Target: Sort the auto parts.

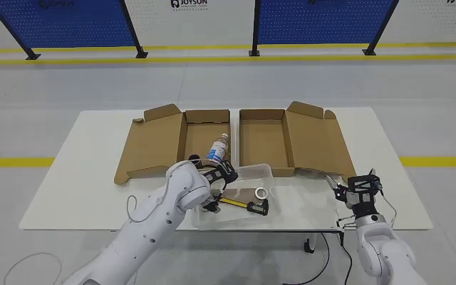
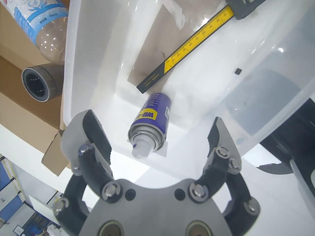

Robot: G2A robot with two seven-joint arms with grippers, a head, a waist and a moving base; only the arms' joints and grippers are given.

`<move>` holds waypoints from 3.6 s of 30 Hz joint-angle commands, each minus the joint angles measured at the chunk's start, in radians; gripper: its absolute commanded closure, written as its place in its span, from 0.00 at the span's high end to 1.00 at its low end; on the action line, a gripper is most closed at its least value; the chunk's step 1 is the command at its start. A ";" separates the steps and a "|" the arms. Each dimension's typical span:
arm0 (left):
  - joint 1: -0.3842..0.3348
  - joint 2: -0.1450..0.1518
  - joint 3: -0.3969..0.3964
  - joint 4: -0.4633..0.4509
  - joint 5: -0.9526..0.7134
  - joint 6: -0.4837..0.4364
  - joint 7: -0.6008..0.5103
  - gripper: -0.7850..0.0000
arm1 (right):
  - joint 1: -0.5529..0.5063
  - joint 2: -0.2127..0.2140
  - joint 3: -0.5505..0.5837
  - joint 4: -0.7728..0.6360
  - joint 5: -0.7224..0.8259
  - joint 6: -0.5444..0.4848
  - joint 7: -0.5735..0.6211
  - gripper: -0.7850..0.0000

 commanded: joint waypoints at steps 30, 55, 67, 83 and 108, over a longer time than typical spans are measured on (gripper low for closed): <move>-0.134 0.047 0.191 0.113 -0.100 0.024 -0.024 0.63 | 0.000 0.000 0.000 0.000 0.000 0.000 0.000 1.00; -0.254 0.070 0.351 0.189 -0.190 0.038 -0.038 0.35 | 0.000 0.000 0.000 0.000 0.000 0.000 0.000 1.00; -0.247 0.075 0.333 0.162 -0.173 0.040 -0.025 0.00 | 0.000 0.000 0.000 0.000 0.000 0.000 0.000 1.00; -0.193 0.105 0.251 -0.046 -0.126 0.063 -0.043 0.00 | 0.000 0.000 0.000 0.000 0.000 0.000 0.000 1.00; -0.099 0.147 0.137 -0.280 -0.088 0.057 -0.043 0.00 | 0.000 0.000 0.000 0.000 0.000 0.000 0.000 1.00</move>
